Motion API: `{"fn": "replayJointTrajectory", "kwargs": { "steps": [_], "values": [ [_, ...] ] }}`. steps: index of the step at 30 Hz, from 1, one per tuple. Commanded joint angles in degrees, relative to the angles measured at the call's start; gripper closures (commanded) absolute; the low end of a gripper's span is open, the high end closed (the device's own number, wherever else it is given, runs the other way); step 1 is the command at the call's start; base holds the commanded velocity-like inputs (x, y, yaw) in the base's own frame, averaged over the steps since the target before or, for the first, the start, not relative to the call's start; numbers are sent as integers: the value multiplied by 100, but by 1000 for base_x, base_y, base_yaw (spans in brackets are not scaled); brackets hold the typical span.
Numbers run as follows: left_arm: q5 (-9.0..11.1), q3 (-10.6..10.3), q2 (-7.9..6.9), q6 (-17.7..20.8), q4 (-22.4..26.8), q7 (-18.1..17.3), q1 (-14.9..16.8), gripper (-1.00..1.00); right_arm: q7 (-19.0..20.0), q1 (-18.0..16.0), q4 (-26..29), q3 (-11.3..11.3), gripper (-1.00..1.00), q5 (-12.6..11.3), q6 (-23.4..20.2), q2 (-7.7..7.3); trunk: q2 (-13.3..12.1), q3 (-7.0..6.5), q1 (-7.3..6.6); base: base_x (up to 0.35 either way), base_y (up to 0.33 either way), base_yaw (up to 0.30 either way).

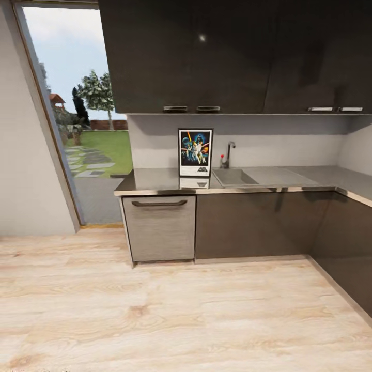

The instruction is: Pick up the poster from the kitchen countertop and hang it on one of the wall nails in the kitchen.

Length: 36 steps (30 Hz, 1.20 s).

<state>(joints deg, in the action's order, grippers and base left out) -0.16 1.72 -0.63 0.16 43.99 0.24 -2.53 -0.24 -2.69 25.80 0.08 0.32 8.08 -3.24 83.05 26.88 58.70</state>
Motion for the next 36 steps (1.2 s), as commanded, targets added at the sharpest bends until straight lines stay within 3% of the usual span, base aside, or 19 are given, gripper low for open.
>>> {"fn": "replayJointTrajectory", "kwargs": {
  "steps": [1,18,33,36],
  "values": [
    [-2,4,1,2,9,2,-2,-100,-2,-3,-5,1,-100,3,19,-1,3,5,2,226,-270,283],
    [-2,4,1,2,10,2,-3,-100,-2,-3,-5,1,-100,3,19,0,3,5,2,225,-270,273],
    [-2,4,1,7,4,-3,-3,-100,5,-3,26,-49,-100,-42,19,-32,3,5,2,236,-259,30],
    [-2,4,1,12,4,-6,-2,-100,8,-7,176,-19,-100,-19,19,33,3,5,2,304,-138,0]
  ]
}}
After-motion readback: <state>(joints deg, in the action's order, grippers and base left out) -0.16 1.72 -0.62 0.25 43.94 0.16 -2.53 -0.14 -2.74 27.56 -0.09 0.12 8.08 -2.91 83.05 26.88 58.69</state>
